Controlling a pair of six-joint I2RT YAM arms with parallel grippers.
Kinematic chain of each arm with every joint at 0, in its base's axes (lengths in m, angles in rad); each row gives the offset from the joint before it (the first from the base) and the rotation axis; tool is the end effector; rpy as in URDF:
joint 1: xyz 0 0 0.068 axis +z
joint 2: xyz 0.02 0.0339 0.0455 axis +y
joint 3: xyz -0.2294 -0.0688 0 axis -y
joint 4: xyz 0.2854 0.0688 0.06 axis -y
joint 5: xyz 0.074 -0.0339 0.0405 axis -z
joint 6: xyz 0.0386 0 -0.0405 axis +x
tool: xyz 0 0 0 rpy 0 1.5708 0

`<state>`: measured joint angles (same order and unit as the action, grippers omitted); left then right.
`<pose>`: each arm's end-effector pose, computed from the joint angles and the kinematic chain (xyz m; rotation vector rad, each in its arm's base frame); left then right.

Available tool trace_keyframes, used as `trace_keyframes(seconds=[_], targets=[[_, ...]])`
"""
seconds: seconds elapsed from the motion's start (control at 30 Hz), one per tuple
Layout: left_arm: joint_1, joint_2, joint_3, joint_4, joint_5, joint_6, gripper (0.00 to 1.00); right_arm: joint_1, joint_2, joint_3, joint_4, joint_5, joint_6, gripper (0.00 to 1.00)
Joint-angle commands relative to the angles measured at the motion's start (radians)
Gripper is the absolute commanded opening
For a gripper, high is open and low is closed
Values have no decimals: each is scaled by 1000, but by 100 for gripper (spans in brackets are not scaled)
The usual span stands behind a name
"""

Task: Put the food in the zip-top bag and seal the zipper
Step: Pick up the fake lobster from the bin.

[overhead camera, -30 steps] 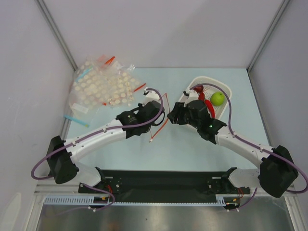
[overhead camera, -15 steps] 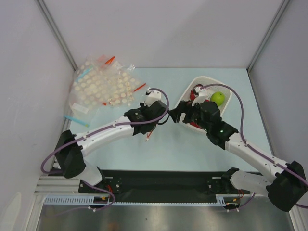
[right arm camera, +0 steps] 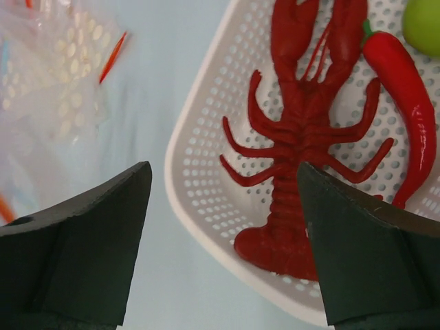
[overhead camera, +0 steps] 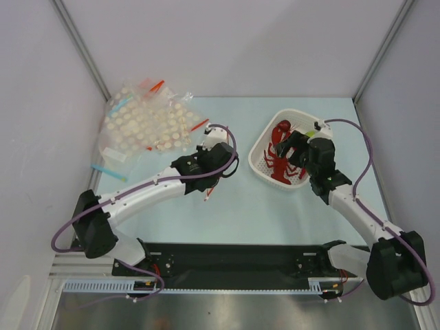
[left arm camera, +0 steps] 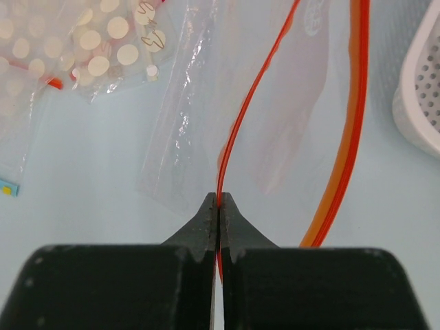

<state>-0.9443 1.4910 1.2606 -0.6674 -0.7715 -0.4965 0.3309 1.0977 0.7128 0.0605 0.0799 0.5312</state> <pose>0.2309 -0.2731 0.2559 0.1795 2.1628 0.1599 0.2934 0.0975 0.2303 0.2476 1.9108 0.5084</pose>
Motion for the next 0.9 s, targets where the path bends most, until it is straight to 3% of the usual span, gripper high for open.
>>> trace_keyframes(seconds=[0.0,0.2,0.3,0.47,0.73,0.87], targets=[[4,-64,-9,45,18,-5,0,-76,63,-18,45,-115,114,92],[4,-95,-21,58,44,7,0,-87,189,-3,95,-161,199,95],[1,-109,-27,66,49,33,0,-73,229,48,11,-96,127,94],[-25,-121,-27,49,-24,49,0,2,226,57,-10,140,-17,96],[-34,-133,-33,61,-28,47,0,11,252,65,9,155,-26,98],[-39,-143,-38,65,-28,47,0,72,274,54,76,201,-178,97]])
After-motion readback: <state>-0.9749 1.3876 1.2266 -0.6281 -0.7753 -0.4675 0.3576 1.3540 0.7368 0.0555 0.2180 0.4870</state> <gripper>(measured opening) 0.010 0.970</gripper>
